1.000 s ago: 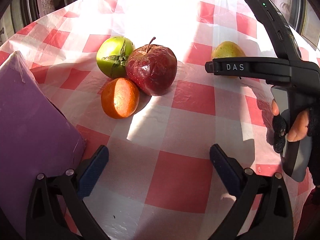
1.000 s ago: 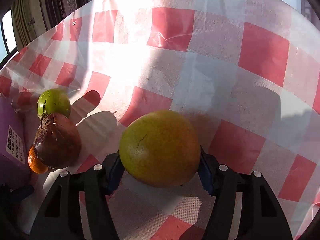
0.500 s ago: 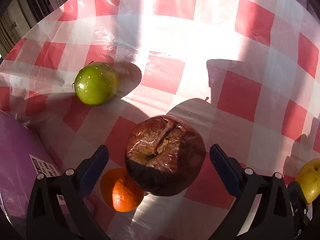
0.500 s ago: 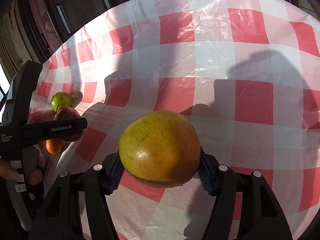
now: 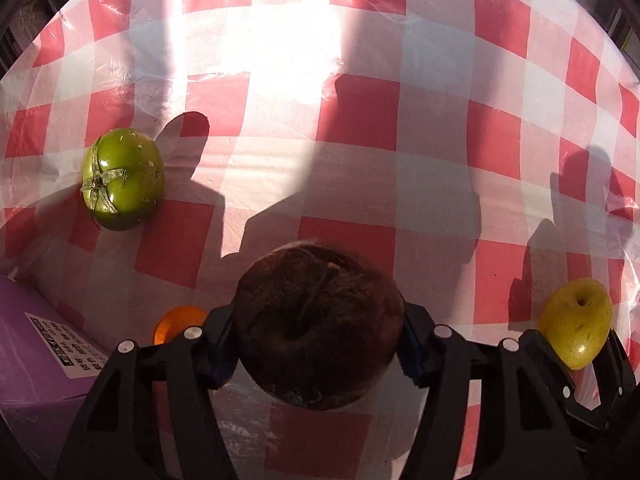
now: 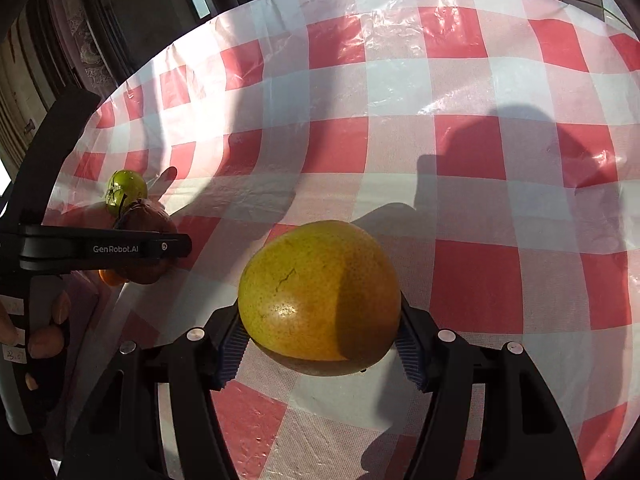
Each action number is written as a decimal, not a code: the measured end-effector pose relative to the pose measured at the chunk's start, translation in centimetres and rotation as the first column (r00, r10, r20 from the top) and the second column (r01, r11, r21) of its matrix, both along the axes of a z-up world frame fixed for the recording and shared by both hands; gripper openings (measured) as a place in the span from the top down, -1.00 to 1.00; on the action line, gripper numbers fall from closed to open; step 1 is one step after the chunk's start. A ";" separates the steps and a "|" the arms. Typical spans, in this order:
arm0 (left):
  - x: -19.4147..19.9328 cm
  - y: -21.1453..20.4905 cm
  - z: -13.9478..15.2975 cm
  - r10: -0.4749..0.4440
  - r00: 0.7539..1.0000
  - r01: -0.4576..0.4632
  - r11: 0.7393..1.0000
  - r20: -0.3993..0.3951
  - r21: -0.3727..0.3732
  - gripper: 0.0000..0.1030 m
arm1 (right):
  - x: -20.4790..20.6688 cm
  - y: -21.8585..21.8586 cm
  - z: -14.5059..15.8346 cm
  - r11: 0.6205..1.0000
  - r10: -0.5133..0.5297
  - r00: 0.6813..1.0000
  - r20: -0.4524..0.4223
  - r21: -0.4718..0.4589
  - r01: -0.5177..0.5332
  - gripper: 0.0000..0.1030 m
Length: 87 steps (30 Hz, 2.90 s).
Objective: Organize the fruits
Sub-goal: 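Close the right gripper on the grapefruit while the left grasps the red apple, then carry the grapefruit and apple into the white box and open both grippers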
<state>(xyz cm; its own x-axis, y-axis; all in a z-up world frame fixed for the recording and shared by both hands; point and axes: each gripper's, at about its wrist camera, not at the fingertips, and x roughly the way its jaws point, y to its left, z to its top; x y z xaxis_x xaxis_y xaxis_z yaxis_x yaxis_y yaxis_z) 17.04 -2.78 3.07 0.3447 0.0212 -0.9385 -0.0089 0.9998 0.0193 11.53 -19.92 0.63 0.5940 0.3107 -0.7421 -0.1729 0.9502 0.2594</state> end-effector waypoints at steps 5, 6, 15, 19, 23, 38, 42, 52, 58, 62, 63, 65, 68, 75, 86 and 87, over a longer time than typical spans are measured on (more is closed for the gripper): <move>-3.7 -3.1 0.7 -0.078 0.997 0.077 0.997 -0.009 -0.019 -0.22 | -3.4 -0.4 0.1 0.999 -0.032 0.999 -0.025 -0.021 0.031 -0.21; -4.4 -3.6 0.8 -0.090 0.996 0.089 0.996 -0.008 -0.019 -0.22 | -4.1 -0.6 0.2 0.999 -0.039 0.999 -0.028 -0.024 0.038 -0.21; -10.8 -5.9 2.9 -0.155 0.988 0.155 0.987 0.018 -0.037 -0.23 | -10.2 -1.8 1.5 0.996 -0.083 0.996 -0.023 -0.033 0.082 -0.21; -13.4 -4.3 3.8 -0.166 0.984 0.170 0.984 0.056 -0.057 -0.22 | -12.4 -1.3 2.8 0.995 -0.090 0.996 -0.002 -0.039 0.090 -0.21; -14.0 -0.6 4.5 -0.173 0.978 0.182 0.980 0.115 -0.080 -0.22 | -14.2 -0.1 4.9 0.996 -0.079 0.996 0.036 -0.040 0.080 -0.21; -20.1 15.2 15.4 -0.036 0.941 0.052 0.998 0.338 -0.040 -0.23 | -17.5 16.3 14.9 0.966 0.259 0.936 0.240 -0.073 -0.249 -0.21; -19.3 21.1 14.7 0.005 0.954 0.008 0.999 0.301 -0.040 -0.23 | -18.0 22.3 15.7 0.920 0.391 0.887 0.245 -0.087 -0.382 -0.21; -13.8 28.8 8.1 -0.012 0.992 0.011 1.000 0.129 0.010 -0.23 | -16.0 33.4 11.7 0.767 0.607 0.794 0.029 -0.279 -0.577 -0.21; -10.1 29.1 4.0 -0.043 0.999 0.044 0.999 0.031 -0.012 -0.23 | -13.9 36.3 8.1 0.630 0.657 0.740 -0.143 -0.434 -0.644 -0.21; -8.2 28.5 1.6 -0.055 0.998 0.055 0.998 -0.016 -0.021 -0.23 | -13.5 37.8 5.7 0.513 0.656 0.717 -0.236 -0.558 -0.653 -0.21; -7.9 28.4 1.1 -0.060 0.998 0.059 0.998 -0.025 -0.030 -0.23 | -13.6 38.0 5.1 0.474 0.651 0.718 -0.247 -0.607 -0.638 -0.21; -7.5 28.1 0.2 -0.074 0.997 0.072 0.997 -0.039 -0.041 -0.23 | -13.5 38.4 4.2 0.411 0.641 0.716 -0.278 -0.664 -0.625 -0.21; -7.2 27.4 -0.8 -0.101 0.993 0.100 0.995 -0.053 -0.029 -0.23 | -13.6 38.6 3.1 0.320 0.637 0.696 -0.333 -0.707 -0.631 -0.20; -7.3 27.5 -1.4 -0.101 0.993 0.101 0.995 -0.061 -0.007 -0.24 | -15.0 39.1 2.4 0.235 0.684 0.629 -0.369 -0.705 -0.670 0.07; -7.6 27.9 -1.4 -0.086 0.995 0.088 0.996 -0.050 0.029 -0.46 | -16.8 37.8 4.2 0.313 0.740 0.619 -0.263 -0.680 -0.663 -0.28; -7.9 28.1 -1.3 -0.084 0.996 0.086 0.996 -0.040 0.036 -0.58 | -17.4 37.3 5.0 0.339 0.756 0.618 -0.215 -0.680 -0.650 -0.29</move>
<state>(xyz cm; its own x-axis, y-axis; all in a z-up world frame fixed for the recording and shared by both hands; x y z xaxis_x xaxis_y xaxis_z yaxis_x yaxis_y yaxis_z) 9.13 25.28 1.79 0.3107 0.0289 -0.9501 0.0775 0.9954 0.0556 -5.85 17.40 5.63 0.4927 0.1388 -0.8590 -0.8394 0.3362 -0.4271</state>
